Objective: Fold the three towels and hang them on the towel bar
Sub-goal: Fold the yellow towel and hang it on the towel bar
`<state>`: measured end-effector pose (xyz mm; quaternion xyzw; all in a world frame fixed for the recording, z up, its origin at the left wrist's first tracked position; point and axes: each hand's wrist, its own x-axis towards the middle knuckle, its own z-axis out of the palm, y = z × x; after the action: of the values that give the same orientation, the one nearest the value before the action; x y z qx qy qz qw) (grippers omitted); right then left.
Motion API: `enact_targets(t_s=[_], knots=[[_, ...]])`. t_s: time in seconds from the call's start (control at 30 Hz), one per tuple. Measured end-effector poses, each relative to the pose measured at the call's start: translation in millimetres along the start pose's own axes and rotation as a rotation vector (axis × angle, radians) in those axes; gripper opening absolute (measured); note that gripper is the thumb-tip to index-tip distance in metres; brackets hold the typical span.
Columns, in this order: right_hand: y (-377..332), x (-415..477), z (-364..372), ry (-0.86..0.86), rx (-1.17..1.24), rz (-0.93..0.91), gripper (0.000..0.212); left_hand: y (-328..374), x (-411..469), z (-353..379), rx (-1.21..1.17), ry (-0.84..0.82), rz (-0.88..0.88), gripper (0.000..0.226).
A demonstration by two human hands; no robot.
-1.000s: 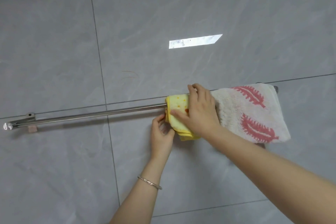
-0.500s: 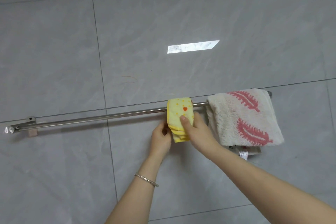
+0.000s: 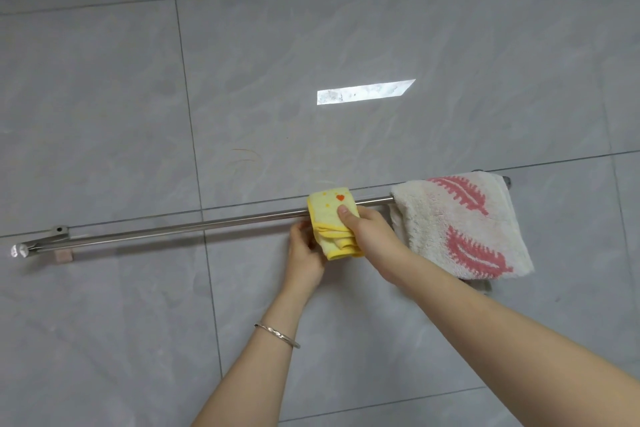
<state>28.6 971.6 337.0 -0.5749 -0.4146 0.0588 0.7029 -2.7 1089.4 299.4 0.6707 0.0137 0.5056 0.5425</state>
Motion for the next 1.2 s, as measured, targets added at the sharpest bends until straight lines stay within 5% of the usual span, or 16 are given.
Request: enact_targets(t_s=[0.1,0.27,0.67,0.9,1.2], knots=[[4,-5,-2,0.028,-0.021,-0.011,0.020,-3,-1,-9,0.086,0.059,-0.013,0.024],[15,-14,-1,0.105,-0.103,-0.010,0.033,-3,-11,-9,0.114,0.058,-0.028,0.030],[17,-17,1,0.112,-0.174,-0.014,0.027,5,-25,-6,0.059,0.092,-0.024,0.026],[17,-25,-2,0.108,-0.119,-0.008,0.046,20,-29,-6,0.033,0.106,-0.064,0.030],[4,-34,-13,0.184,-0.115,-0.056,0.049,45,-38,-1,-0.005,0.257,-0.099,0.015]])
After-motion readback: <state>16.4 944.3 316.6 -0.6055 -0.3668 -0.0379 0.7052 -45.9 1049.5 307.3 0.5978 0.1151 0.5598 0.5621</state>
